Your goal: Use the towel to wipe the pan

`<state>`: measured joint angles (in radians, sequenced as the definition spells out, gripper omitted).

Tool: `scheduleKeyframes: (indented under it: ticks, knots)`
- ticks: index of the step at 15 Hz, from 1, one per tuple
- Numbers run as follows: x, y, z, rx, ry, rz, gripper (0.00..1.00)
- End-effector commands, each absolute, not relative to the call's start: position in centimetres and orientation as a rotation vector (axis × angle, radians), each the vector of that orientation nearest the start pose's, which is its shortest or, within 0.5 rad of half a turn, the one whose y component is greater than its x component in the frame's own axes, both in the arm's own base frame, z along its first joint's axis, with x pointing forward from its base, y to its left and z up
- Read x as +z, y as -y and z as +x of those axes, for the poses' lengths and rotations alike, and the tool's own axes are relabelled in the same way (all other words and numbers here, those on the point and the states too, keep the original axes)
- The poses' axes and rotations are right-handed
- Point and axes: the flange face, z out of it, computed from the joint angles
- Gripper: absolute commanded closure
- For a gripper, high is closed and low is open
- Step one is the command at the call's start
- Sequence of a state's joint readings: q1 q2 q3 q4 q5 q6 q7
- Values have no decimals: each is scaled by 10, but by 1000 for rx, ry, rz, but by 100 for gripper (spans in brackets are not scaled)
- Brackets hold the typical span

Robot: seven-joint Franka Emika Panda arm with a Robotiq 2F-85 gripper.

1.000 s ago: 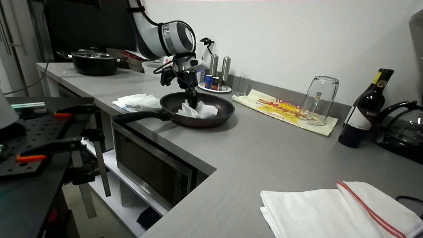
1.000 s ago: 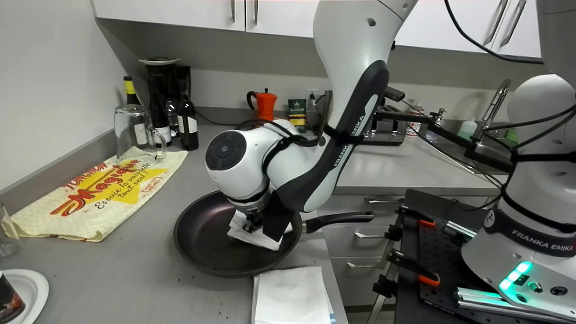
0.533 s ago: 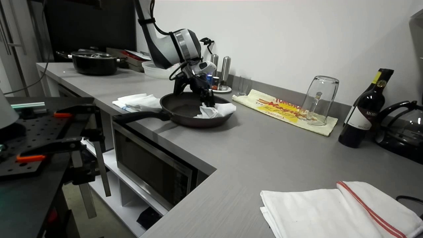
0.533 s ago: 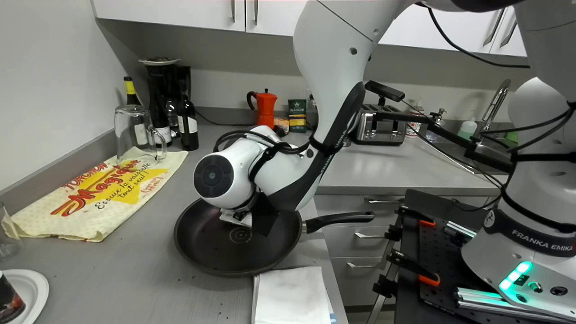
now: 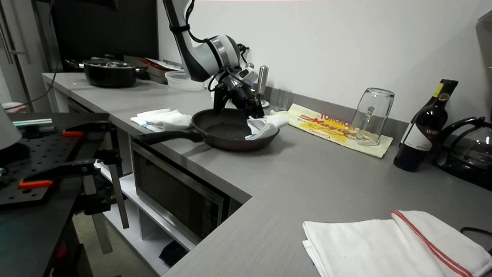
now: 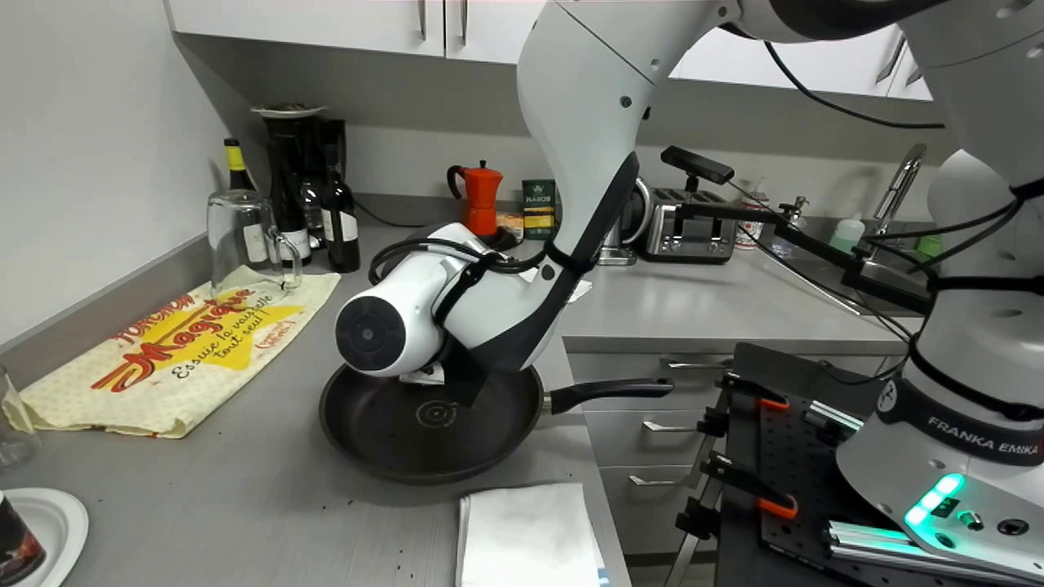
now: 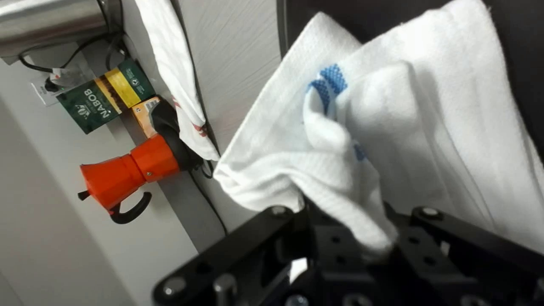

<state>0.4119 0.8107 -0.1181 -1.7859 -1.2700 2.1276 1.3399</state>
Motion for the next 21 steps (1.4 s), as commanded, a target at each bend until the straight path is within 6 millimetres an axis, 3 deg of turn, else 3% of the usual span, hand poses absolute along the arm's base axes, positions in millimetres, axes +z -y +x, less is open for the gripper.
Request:
scheduleKeyframes:
  ticks: [1, 3, 6, 11, 15, 17, 21]
  knots:
    - [120, -152, 599, 535, 62, 2112, 98]
    - [146, -173, 585, 531, 94, 2141, 98]
    - [197, -221, 558, 508, 162, 2266, 98]
    - [283, -323, 508, 489, 272, 2515, 98]
    - [344, -410, 444, 430, 297, 2684, 98]
    - [359, -448, 414, 385, 282, 2749, 98]
    - [356, -498, 378, 313, 199, 2859, 98]
